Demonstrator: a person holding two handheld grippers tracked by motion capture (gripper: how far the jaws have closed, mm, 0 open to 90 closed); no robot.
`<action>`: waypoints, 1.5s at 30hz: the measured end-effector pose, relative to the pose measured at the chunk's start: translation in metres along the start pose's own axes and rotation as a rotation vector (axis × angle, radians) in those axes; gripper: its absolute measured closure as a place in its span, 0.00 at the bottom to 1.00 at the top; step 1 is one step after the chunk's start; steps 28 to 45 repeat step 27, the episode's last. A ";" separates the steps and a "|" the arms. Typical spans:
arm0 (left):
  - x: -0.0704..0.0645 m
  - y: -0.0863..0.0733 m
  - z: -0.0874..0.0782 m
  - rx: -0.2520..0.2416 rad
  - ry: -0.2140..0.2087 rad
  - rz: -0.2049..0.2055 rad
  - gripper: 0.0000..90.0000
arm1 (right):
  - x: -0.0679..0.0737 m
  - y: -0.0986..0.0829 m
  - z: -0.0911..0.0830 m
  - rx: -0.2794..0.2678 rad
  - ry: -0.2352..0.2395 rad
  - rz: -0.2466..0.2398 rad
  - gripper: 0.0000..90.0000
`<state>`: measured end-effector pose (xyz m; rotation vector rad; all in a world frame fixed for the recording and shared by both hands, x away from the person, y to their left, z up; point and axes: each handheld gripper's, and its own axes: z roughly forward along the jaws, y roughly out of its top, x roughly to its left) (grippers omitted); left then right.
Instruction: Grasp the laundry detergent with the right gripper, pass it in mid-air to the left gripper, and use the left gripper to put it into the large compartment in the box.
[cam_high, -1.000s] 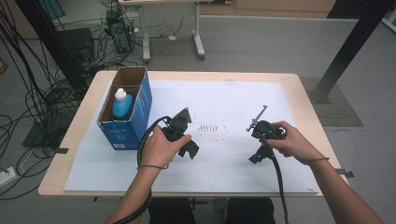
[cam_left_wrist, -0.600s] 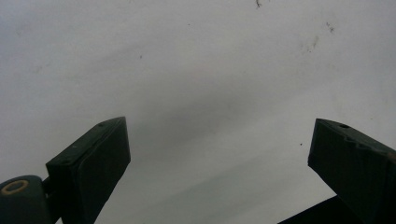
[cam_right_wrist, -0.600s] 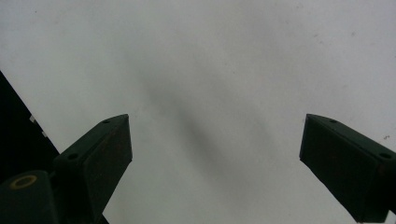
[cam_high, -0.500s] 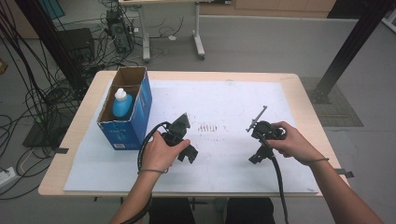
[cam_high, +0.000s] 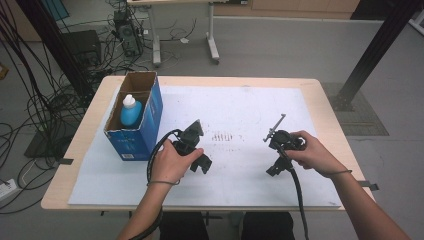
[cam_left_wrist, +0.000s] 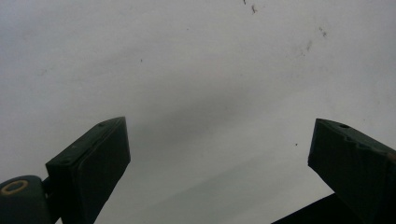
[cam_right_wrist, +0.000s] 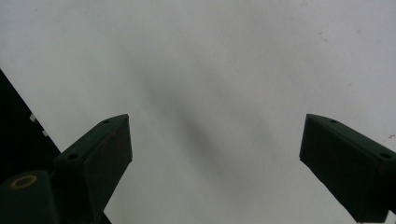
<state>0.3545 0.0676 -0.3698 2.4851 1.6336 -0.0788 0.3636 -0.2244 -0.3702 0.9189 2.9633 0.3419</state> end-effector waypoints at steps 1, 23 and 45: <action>0.000 0.000 0.000 0.000 0.002 0.000 0.07 | 0.000 0.000 0.000 0.001 0.000 0.002 0.10; -0.001 0.002 0.003 0.007 -0.017 -0.004 0.07 | 0.000 0.002 0.002 0.011 0.001 -0.001 0.10; -0.001 0.002 0.001 0.004 -0.015 -0.005 0.07 | 0.000 0.002 0.002 0.009 0.002 -0.002 0.10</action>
